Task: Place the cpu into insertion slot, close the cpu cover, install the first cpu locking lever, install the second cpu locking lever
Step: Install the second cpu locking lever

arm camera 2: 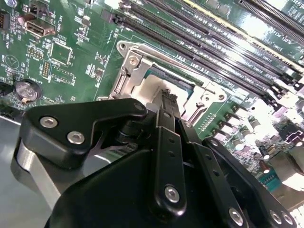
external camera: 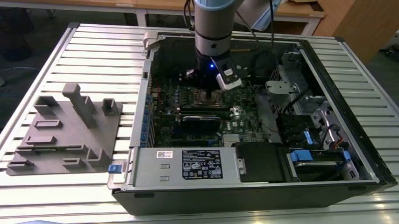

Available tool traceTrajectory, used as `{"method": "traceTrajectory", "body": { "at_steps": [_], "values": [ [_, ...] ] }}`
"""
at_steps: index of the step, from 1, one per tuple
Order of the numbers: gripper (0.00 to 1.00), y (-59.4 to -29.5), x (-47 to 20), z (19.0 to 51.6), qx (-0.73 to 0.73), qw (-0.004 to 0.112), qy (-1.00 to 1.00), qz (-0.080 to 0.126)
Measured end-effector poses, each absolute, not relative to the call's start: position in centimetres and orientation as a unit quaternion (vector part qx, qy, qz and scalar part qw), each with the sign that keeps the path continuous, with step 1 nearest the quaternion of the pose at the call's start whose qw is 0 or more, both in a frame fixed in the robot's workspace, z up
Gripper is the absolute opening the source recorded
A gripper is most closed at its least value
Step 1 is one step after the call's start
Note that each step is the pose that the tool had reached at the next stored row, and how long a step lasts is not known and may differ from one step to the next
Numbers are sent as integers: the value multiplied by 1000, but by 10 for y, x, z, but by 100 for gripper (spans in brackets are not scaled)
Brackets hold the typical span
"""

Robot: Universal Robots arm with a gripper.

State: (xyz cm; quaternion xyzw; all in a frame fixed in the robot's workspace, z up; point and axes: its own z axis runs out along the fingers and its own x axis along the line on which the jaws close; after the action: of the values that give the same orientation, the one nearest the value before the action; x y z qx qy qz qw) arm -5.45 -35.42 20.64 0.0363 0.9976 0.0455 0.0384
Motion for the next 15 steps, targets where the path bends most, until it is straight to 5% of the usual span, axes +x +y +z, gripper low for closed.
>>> {"method": "traceTrajectory", "body": {
  "at_steps": [15],
  "values": [
    [11,-354,-54,218,36,38,998,46]
  ]
}}
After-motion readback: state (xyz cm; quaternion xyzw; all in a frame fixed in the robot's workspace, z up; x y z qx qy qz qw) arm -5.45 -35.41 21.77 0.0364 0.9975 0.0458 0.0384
